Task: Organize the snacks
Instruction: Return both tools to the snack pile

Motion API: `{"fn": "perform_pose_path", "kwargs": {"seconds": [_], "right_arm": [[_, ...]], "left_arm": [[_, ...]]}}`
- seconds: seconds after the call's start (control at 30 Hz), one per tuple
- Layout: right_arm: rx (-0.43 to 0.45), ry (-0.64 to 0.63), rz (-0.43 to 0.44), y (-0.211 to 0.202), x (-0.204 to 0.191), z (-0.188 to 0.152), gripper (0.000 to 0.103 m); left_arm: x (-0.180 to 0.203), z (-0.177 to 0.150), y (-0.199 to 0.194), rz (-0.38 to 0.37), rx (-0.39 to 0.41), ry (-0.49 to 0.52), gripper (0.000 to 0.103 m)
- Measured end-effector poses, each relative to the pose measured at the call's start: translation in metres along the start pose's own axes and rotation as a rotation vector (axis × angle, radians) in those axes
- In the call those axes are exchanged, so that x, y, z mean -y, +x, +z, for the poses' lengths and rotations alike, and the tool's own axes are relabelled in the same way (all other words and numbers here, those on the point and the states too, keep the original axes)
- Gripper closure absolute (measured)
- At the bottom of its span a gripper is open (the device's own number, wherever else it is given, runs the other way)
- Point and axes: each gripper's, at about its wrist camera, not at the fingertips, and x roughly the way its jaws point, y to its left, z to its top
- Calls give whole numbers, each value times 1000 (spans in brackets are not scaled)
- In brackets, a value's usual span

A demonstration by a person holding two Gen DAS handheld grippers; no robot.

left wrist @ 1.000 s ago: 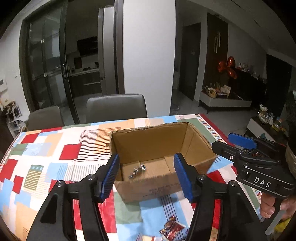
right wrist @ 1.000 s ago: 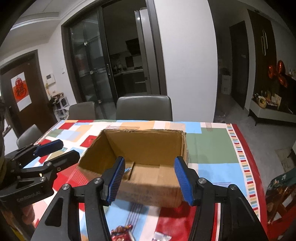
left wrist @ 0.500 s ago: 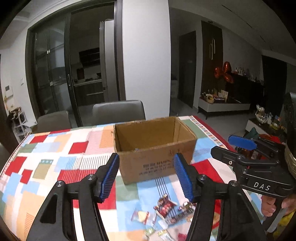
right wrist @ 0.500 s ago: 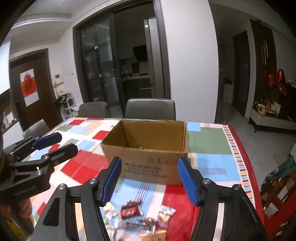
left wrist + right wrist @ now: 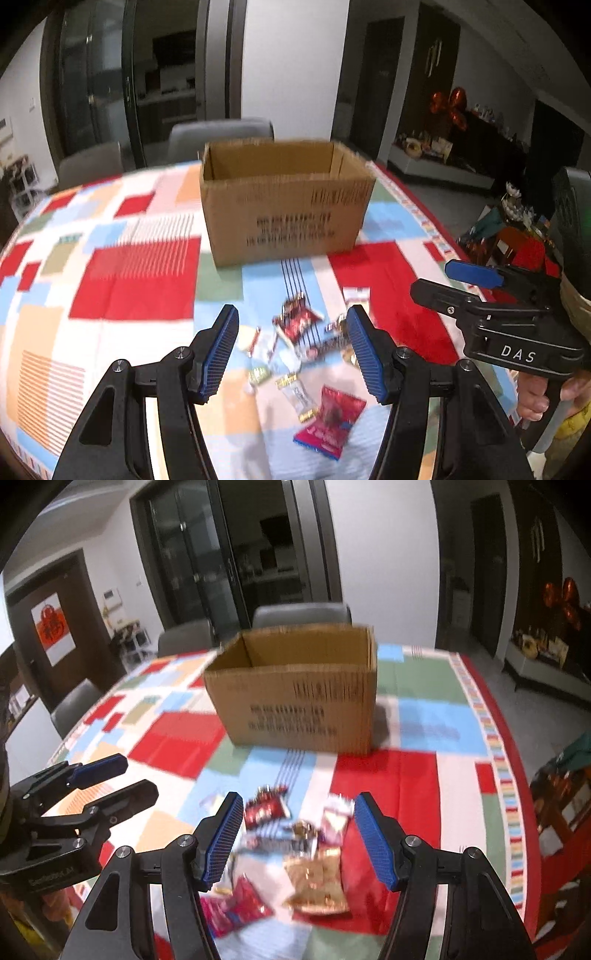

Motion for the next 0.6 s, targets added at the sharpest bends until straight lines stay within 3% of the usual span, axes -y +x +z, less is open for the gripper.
{"fn": "perform_pose_path", "kwargs": {"seconds": [0.33,0.6], "right_arm": [[-261,66,23,49,14,-26,39],[-388,110,19,77,22,-37,39]], "left_arm": [[-5,-31,47,-56,-241,-86,51],[-9,-49,81,-51,-392,-173,61]]}}
